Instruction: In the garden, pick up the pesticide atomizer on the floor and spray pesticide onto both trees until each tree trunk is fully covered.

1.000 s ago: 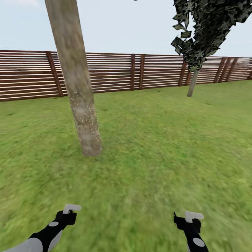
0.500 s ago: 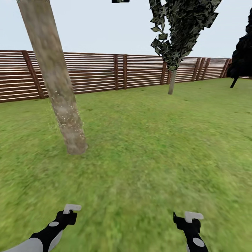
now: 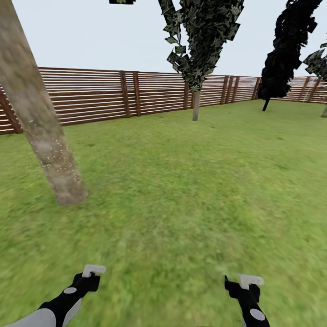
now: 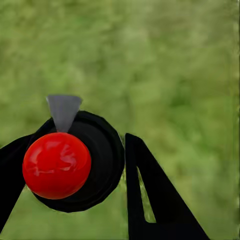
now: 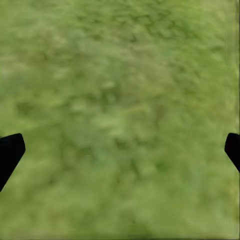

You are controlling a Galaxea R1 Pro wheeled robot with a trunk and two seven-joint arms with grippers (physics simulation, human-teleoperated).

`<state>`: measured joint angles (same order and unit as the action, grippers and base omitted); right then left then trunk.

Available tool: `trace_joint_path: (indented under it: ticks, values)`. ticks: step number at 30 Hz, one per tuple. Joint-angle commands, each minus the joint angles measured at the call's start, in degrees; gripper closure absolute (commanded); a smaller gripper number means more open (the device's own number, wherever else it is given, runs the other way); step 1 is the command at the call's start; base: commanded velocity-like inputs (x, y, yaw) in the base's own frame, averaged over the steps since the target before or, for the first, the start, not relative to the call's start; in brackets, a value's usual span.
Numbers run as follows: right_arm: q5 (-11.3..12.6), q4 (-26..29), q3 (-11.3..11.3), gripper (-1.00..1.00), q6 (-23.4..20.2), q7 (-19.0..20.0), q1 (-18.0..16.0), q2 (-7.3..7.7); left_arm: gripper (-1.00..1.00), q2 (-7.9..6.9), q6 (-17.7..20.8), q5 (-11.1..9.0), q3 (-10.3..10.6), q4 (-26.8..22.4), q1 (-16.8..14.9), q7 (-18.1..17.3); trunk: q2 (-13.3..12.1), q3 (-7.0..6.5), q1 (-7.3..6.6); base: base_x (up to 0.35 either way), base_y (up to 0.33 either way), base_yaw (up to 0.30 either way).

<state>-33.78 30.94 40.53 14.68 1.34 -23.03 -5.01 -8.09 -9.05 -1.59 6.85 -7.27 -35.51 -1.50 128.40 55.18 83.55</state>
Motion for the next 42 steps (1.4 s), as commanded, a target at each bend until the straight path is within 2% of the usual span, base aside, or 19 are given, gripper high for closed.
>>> trace_joint_path:
  ticks: [1,11,13,19,26,27,28,31,42]
  values:
    - [0.0,0.0,0.0,-1.0,0.0,0.0,0.0,0.0,1.0,0.0,0.0,0.0,0.0,0.0,0.0,0.0,0.0,0.0,0.0,0.0,-0.279,-0.3]
    - [-0.3,0.1,0.0,-1.0,0.0,0.1,0.0,0.08,1.0,0.0,0.0,0.0,0.0,0.0,0.0,0.0,0.0,0.01,0.0,0.0,-0.265,-0.231]
    - [0.2,0.7,0.1,-1.0,-0.1,-0.1,-0.2,-0.57,1.0,-0.53,0.3,0.0,0.0,0.7,0.7,0.2,0.0,0.02,0.0,0.0,0.0,0.0]
    - [0.2,-0.5,0.1,-1.0,0.6,0.1,0.2,-1.99,1.0,-0.36,0.1,-0.2,0.0,0.6,2.7,0.3,0.0,0.02,0.0,0.0,0.0,0.0]
    - [0.0,-2.8,0.2,-1.0,2.9,0.1,2.2,-0.76,1.0,-0.24,-0.5,-0.2,-0.3,-1.2,3.7,0.4,0.0,0.02,0.0,0.0,0.0,0.0]
    - [0.0,-12.7,0.2,-1.0,33.8,0.1,8.4,-0.66,1.0,-0.03,-0.5,-0.4,-0.3,-7.0,3.7,0.4,0.0,0.02,0.0,0.0,0.0,0.0]
    - [0.0,-14.0,0.2,-1.0,34.5,0.2,9.9,-0.54,1.0,0.73,-0.6,-0.7,-0.3,-7.7,3.7,0.4,0.0,0.02,0.0,0.0,0.0,0.0]
    - [0.1,-19.9,0.2,-1.0,34.5,0.1,10.2,-0.58,1.0,0.79,-0.7,-0.8,-0.3,-7.8,3.7,0.4,0.0,0.02,0.0,0.0,0.0,0.0]
    - [0.1,-21.5,0.1,-1.0,34.2,0.2,10.3,-0.7,1.0,0.79,-0.8,-0.8,-0.3,-7.8,3.7,0.4,0.0,0.02,0.0,0.0,0.0,0.0]
